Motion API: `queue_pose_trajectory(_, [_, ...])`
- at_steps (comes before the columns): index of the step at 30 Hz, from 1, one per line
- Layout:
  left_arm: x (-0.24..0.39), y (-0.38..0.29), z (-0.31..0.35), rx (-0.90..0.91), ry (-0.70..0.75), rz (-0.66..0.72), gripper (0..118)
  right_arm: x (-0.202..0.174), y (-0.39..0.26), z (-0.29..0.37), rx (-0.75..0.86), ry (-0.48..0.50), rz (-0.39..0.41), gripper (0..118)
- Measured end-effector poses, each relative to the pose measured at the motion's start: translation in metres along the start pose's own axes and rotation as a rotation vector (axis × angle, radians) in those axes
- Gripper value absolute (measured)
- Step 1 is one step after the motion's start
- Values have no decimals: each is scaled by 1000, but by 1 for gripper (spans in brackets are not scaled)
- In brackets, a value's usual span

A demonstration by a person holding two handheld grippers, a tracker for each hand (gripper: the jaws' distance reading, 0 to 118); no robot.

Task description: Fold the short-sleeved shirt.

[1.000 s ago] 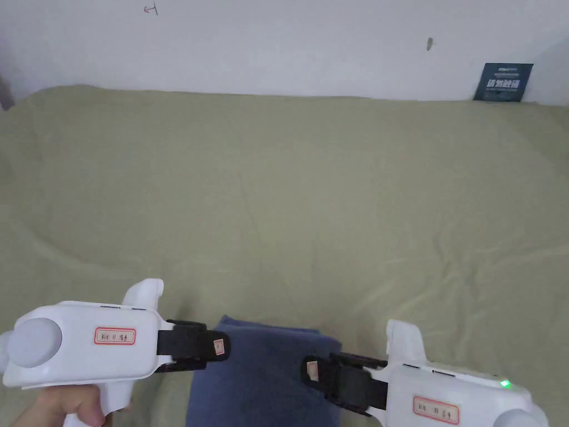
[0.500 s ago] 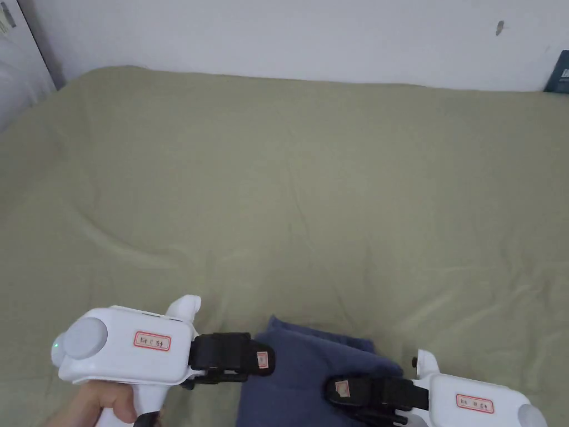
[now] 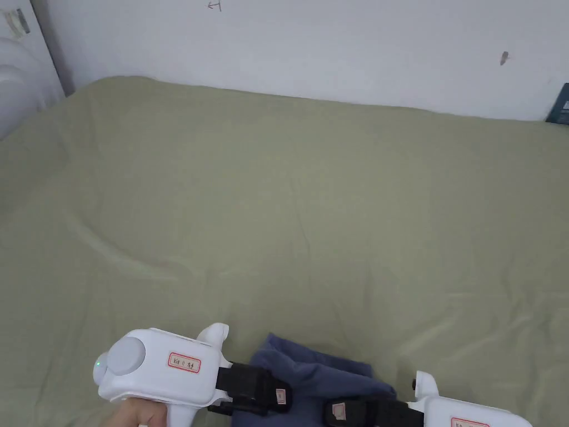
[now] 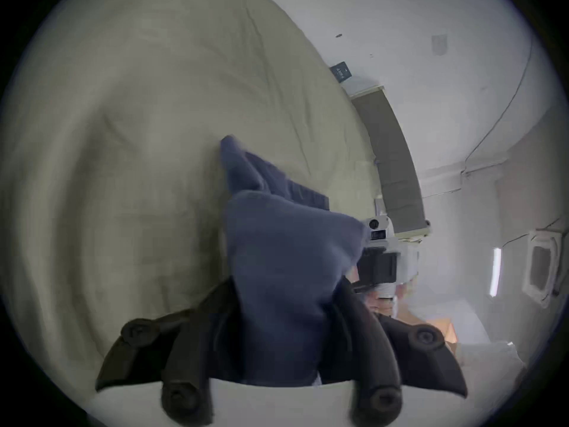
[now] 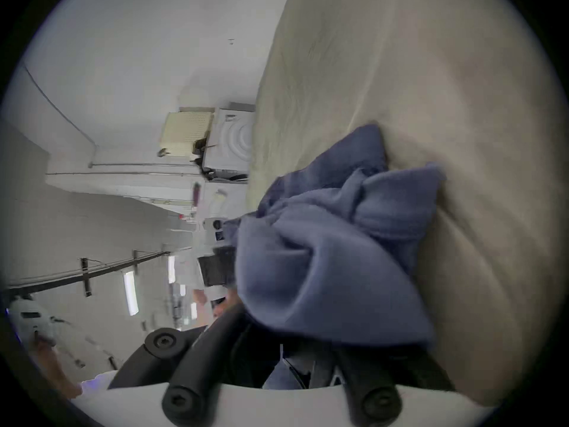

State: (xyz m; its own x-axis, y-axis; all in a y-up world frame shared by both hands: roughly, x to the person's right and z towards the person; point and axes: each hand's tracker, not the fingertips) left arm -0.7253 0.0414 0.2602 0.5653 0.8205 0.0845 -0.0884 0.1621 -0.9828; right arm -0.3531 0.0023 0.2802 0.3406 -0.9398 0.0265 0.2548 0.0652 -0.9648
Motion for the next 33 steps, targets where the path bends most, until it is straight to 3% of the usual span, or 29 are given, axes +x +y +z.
queue_pose_trajectory(6, [-2,14,49,48,39,-42,33,-51,-5,11,70,-42,155,0])
queue_pose_trajectory(13, [-38,58,176,134,216,-33,33,-79,-1,12,131,-98,316,0])
queue_pose_trajectory(19, [-83,95,268,165,373,35,33,-72,7,-1,149,-116,302,0])
queue_pose_trajectory(26, [-119,128,311,164,505,127,33,-58,20,-5,162,-147,274,0])
queue_pose_trajectory(27, [-119,130,309,161,523,118,52,-56,22,-5,164,-153,272,0])
queue_pose_trajectory(29, [-116,129,305,165,532,101,113,-57,24,-3,170,-152,268,0])
queue_pose_trajectory(30, [-109,124,299,160,557,82,118,-57,26,-2,174,-151,266,0])
queue_pose_trajectory(33, [-90,116,304,251,593,56,115,-60,28,4,186,-145,268,0])
